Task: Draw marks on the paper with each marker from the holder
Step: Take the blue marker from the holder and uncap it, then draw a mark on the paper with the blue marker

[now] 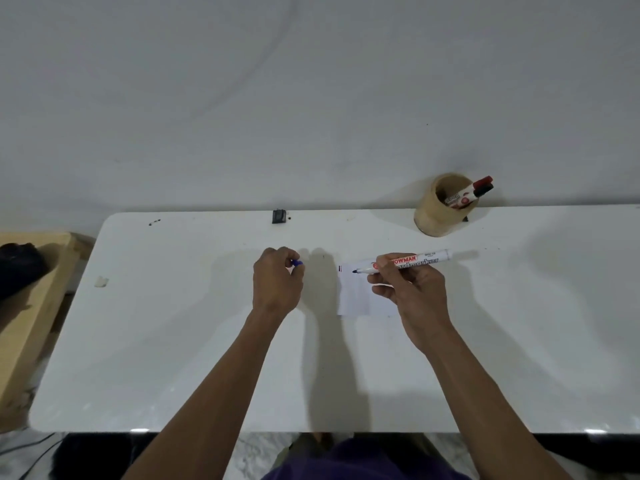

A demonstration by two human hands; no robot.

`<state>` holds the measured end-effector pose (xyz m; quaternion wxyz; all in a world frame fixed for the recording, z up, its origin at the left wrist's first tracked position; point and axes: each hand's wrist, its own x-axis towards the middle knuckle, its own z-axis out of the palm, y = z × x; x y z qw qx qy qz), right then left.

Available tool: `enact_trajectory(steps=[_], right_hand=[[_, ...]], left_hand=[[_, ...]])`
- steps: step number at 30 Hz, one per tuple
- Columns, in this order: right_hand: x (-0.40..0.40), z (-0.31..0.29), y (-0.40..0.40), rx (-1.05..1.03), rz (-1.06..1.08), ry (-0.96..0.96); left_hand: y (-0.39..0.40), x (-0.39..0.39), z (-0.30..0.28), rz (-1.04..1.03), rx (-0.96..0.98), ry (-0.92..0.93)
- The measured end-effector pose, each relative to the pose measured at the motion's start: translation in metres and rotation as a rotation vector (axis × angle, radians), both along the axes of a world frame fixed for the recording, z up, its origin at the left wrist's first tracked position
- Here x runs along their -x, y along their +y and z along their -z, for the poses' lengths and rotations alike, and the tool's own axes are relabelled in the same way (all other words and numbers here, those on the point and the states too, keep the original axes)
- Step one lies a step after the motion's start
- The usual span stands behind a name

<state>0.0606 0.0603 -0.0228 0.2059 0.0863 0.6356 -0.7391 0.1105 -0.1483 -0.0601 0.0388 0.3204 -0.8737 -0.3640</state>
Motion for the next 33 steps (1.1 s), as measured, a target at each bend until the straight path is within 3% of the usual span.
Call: enact_trajectory(steps=[6,12,14,16,19,25,33], right_hand=[[0.015,0.013,0.002,-0.03,0.001,-0.02],[0.021,0.023,0.002,-0.056,-0.019,-0.008],[0.023,0.024,0.001,-0.075,-0.022,0.027],[0.025,0.027,0.0,-0.106,-0.024,0.068],[0.031,0.035,-0.005,-0.176,-0.076,0.167],[0.043,0.053,-0.015,-0.31,-0.258,0.324],[0.047,0.078,-0.016,-0.382,-0.261,0.34]], left_hand=[[-0.005,0.02,0.014,0.046,0.061,-0.142],[-0.003,0.023,0.01,0.003,0.061,-0.172],[0.004,0.015,0.002,-0.101,0.115,-0.122],[0.015,-0.001,-0.002,-0.173,0.181,0.093],[0.038,-0.027,0.015,0.009,0.308,0.291],[0.056,-0.036,0.057,0.346,0.421,0.079],[0.056,-0.037,0.069,0.377,0.594,0.046]])
